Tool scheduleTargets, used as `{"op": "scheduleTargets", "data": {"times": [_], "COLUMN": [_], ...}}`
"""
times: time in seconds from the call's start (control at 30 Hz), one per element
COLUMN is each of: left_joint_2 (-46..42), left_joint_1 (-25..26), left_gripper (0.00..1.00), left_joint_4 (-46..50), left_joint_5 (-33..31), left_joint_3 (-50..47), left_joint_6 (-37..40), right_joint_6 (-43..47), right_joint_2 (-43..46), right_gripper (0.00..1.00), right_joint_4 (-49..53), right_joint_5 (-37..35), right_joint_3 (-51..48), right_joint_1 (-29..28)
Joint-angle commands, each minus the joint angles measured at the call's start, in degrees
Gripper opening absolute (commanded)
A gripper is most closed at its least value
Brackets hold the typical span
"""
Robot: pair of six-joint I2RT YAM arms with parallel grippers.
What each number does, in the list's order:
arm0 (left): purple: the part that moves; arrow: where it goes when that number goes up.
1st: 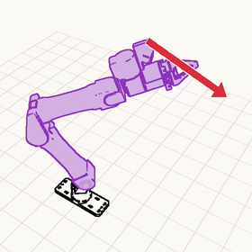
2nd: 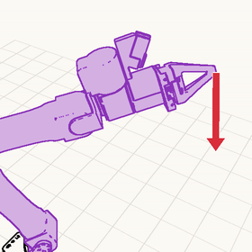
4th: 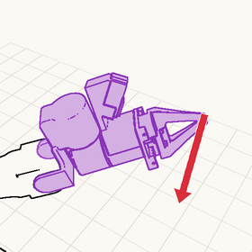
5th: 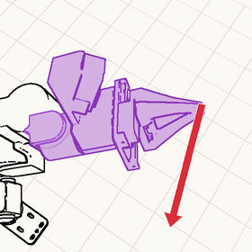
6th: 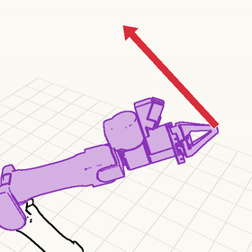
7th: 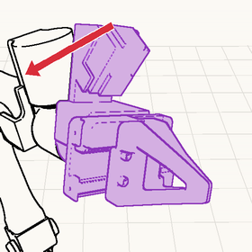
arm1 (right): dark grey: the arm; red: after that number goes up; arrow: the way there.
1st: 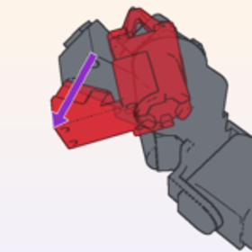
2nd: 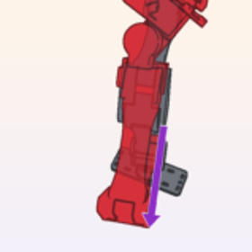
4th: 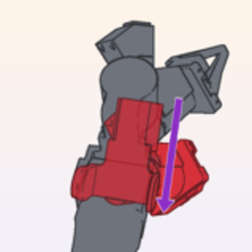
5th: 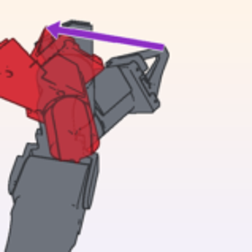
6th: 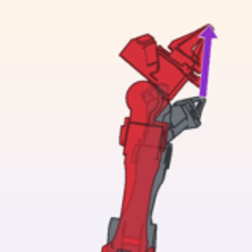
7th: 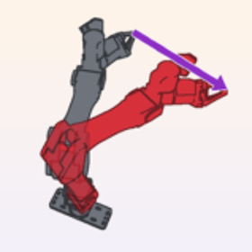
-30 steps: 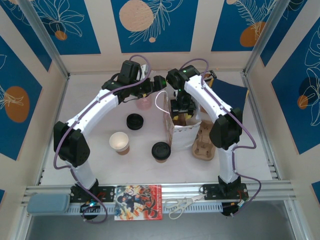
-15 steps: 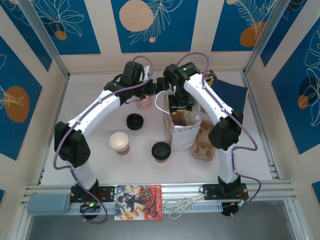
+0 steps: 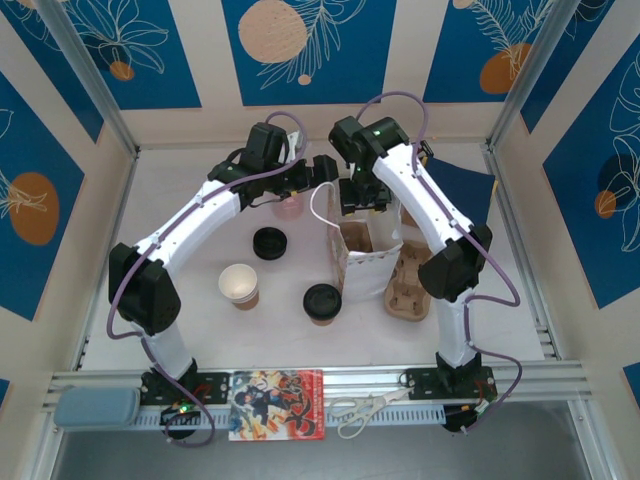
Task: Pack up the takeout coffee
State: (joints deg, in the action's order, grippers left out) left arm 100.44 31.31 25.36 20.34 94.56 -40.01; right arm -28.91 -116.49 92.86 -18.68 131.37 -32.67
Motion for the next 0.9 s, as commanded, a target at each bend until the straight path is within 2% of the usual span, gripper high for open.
{"op": "scheduleTargets", "data": {"times": [0.0,0.4,0.87], "left_joint_2": [-2.02,-2.93,-4.24], "left_joint_1": [0.33,0.26,-0.11], "left_gripper": [1.00,1.00,1.00], "left_joint_4": [1.68,5.31,13.18], "left_joint_5": [-0.49,-1.50,-6.07], "left_joint_3": [2.43,5.92,12.49], "left_joint_6": [1.24,3.19,8.86], "right_joint_6": [-1.06,-1.68,-1.29], "right_joint_2": [2.50,5.80,11.04], "right_gripper": [0.47,0.47,0.47], "right_joint_4": [8.60,5.50,0.74], "right_joint_5": [-2.00,-3.91,-4.13], "right_joint_3": [2.49,2.80,-1.63], "right_joint_1": [-0.55,-1.26,-1.79]}}
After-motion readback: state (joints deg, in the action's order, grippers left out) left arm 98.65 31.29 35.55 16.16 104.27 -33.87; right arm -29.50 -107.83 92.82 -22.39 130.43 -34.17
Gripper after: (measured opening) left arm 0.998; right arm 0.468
